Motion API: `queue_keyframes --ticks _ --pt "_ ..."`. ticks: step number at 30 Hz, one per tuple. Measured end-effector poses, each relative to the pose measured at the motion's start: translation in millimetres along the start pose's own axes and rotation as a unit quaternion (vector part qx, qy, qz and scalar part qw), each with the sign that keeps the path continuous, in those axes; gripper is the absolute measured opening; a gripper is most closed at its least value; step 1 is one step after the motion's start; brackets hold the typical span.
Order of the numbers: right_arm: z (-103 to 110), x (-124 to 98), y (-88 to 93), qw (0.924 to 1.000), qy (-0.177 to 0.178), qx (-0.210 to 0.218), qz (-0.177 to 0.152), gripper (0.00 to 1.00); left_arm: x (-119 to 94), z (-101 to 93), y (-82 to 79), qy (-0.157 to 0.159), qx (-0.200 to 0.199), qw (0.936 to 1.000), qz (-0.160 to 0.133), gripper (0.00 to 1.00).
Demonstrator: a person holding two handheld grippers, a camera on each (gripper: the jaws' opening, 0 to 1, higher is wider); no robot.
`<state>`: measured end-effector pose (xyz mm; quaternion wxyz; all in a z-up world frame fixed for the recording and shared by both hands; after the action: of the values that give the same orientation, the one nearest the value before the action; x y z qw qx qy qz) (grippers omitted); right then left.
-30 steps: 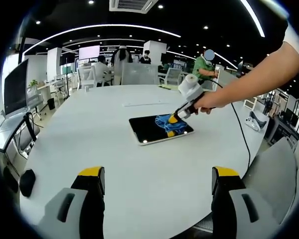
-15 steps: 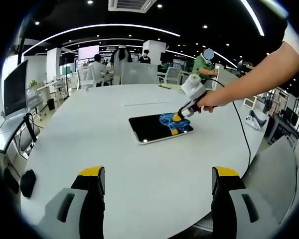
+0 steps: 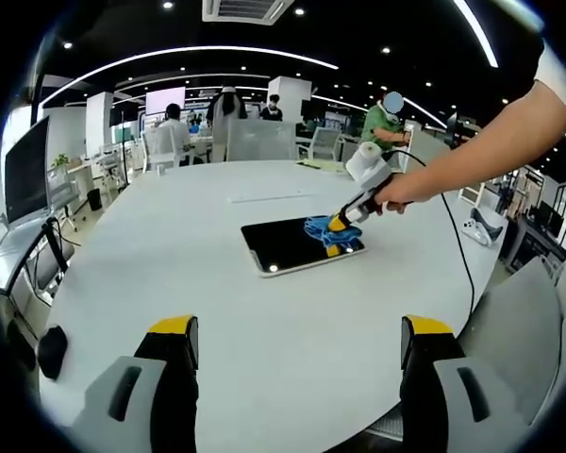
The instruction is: Wipe the mirror surface with the cleaning cloth until all visible marks leave the cleaned area.
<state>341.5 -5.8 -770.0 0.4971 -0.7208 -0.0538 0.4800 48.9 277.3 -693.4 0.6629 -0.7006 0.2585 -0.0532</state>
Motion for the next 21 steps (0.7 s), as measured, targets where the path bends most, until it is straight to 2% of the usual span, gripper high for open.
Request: queue_keyframes --ticks 21 --pt "-11.7 -6.4 6.8 1.0 0.008 0.004 0.002 0.03 2.9 -0.6 1.3 0.004 -0.001 1.0 0.001 0.89"
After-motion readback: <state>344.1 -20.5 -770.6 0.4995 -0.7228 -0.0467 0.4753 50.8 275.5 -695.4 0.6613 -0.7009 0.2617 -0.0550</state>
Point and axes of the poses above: the point that each gripper's makers call its tool centre point, and the gripper's own axes: x roughly forward along the fingers, z roughly to its left, y roughly out of its underside, the point moved 10 cm from there along -x, roughly backward along the fingers, and after that the axes turned 14 degrees about -z, right-handed, at the moved point
